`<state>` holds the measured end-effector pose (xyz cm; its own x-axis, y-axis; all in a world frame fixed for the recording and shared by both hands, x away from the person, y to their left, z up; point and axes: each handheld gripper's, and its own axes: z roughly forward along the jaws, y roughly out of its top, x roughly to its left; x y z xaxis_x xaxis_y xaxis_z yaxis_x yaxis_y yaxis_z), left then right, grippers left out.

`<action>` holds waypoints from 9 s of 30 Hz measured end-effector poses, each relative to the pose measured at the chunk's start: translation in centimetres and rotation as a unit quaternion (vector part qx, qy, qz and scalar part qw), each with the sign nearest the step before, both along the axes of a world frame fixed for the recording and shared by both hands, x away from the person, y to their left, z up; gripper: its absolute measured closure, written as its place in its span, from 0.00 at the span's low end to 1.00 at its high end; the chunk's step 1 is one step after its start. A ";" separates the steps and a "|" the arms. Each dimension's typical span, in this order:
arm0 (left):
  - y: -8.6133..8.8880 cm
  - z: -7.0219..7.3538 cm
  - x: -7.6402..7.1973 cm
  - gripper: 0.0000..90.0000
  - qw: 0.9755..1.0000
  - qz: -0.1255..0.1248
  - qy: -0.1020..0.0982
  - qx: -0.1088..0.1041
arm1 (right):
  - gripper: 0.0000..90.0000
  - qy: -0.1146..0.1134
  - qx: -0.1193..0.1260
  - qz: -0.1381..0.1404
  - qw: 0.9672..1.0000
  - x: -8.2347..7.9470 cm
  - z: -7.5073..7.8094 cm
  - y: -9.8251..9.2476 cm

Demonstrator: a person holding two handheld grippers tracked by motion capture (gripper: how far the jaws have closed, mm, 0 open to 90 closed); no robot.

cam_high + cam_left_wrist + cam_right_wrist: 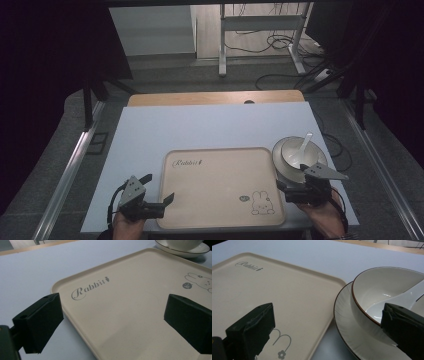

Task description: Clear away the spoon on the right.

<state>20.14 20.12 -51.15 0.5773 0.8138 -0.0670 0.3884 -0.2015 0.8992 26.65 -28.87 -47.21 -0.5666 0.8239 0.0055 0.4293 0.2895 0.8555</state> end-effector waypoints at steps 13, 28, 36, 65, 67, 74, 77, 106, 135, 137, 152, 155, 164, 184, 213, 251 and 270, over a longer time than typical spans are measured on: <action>-0.1 -0.1 0.1 0.02 1.000 -0.001 0.002 0.001 | 0.18 -0.001 -0.002 -0.018 1.000 0.8 1.4 -1.1; -0.2 -0.1 0.1 0.02 1.000 -0.001 0.003 0.001 | 0.49 0.002 -0.043 -0.027 0.999 2.4 2.7 -2.3; -0.2 -0.1 0.2 0.02 1.000 -0.001 0.004 0.002 | 0.62 0.009 -0.054 -0.030 0.998 3.3 3.1 -3.0; -0.2 -0.2 0.4 0.03 1.000 -0.001 0.006 0.003 | 1.00 0.055 -0.048 -0.110 0.991 9.6 3.4 -8.0; -0.2 -0.2 0.4 0.03 1.000 -0.001 0.006 0.004 | 1.00 0.058 -0.051 -0.117 0.990 10.3 3.2 -8.1; -0.2 -0.2 0.4 0.03 1.000 -0.002 0.007 0.005 | 1.00 0.067 -0.065 -0.132 0.987 12.0 2.7 -7.9; -0.2 -0.2 0.4 0.03 1.000 -0.002 0.007 0.006 | 1.00 0.071 -0.072 -0.134 0.986 12.7 2.5 -7.5; -0.3 -0.1 0.3 0.03 1.000 -0.004 0.006 0.008 | 1.00 0.064 -0.082 -0.045 0.994 14.7 2.9 -0.8; -0.5 -0.2 0.4 0.03 1.000 -0.005 0.008 0.011 | 0.78 0.083 -0.083 -0.026 0.993 11.8 1.2 -1.0; -0.5 -0.2 0.4 0.03 1.000 -0.005 0.007 0.011 | 0.79 0.085 -0.085 -0.029 0.992 11.9 0.9 -1.0; -0.5 -0.2 0.4 0.03 1.000 -0.005 0.007 0.012 | 0.84 0.080 -0.100 -0.030 0.991 11.8 0.9 -0.9; -0.5 -0.2 0.4 0.03 1.000 -0.005 0.007 0.011 | 0.84 0.077 -0.097 -0.028 0.992 11.6 1.4 -1.0; -0.5 -0.1 0.4 0.03 1.000 -0.004 0.006 0.011 | 0.84 0.066 -0.081 -0.023 0.994 11.0 3.0 -1.4; -0.5 -0.1 0.4 0.03 1.000 -0.003 0.005 0.009 | 0.84 0.053 -0.063 -0.008 0.997 9.5 6.5 -1.9; -0.6 -0.1 0.4 0.03 1.000 -0.005 0.004 0.009 | 0.84 0.056 -0.052 0.053 0.996 6.3 9.4 0.4; -0.6 -0.1 0.4 0.03 1.000 -0.007 0.003 0.008 | 0.84 0.140 -0.101 0.122 0.977 4.3 4.6 5.3; -0.6 -0.1 0.4 0.03 1.000 -0.008 0.003 0.008 | 0.84 0.187 -0.137 0.128 0.964 5.2 1.4 7.1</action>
<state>20.51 19.52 -51.26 0.5891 0.8060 -0.0575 0.3900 -0.2213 0.8938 31.87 -21.80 -45.85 -0.7521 0.6571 0.0514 0.5778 0.6197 0.5312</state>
